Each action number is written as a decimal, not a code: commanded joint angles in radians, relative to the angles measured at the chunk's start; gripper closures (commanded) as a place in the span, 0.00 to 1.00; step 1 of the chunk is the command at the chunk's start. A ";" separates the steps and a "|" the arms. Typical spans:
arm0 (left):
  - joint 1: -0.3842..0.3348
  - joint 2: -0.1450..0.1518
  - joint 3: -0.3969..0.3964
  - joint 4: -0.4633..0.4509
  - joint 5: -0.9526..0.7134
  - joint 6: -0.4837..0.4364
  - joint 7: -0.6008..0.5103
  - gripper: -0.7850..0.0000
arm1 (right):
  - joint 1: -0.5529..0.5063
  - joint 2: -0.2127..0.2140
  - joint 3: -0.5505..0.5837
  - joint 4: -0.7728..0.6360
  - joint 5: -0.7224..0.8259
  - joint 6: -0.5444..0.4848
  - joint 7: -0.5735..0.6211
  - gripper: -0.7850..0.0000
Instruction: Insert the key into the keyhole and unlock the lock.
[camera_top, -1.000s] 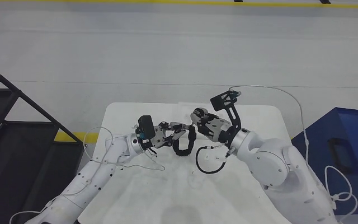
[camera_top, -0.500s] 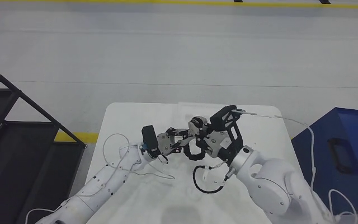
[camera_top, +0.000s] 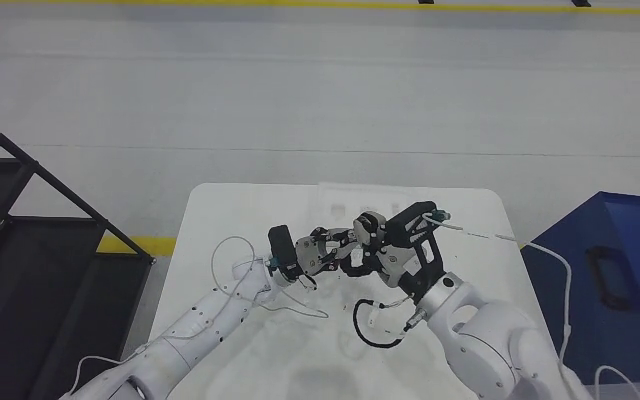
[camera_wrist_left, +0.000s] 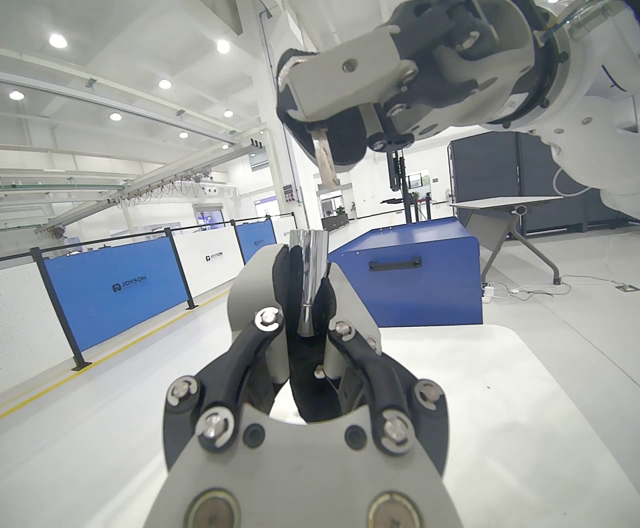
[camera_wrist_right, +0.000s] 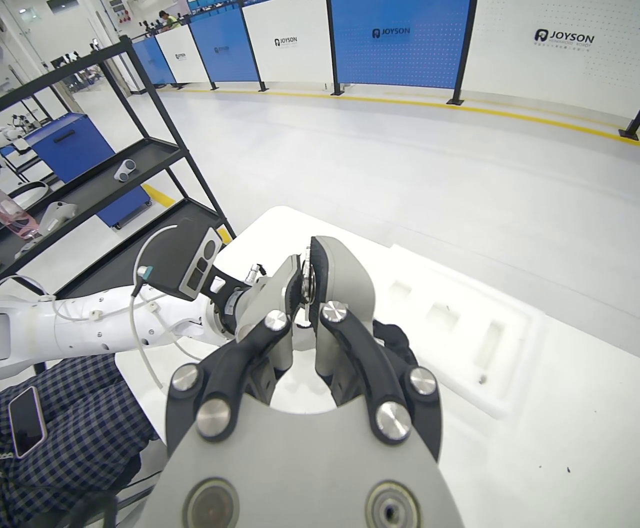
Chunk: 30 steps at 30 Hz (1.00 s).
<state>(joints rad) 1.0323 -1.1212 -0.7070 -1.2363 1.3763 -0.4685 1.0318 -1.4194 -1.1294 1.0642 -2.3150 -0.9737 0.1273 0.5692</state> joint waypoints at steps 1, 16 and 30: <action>0.001 -0.002 0.001 0.003 -0.006 -0.003 0.000 1.00 | -0.007 0.000 -0.002 0.006 -0.008 -0.007 0.001 1.00; 0.025 -0.003 -0.008 -0.024 -0.014 0.006 -0.038 1.00 | -0.017 -0.004 -0.003 0.020 -0.010 -0.040 -0.036 1.00; 0.048 -0.015 -0.026 -0.037 0.026 -0.017 -0.011 1.00 | -0.030 -0.011 -0.001 0.044 -0.051 -0.062 -0.080 1.00</action>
<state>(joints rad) 1.0793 -1.1353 -0.7320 -1.2737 1.4007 -0.4858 1.0201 -1.4481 -1.1398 1.0624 -2.2708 -1.0231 0.0648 0.4931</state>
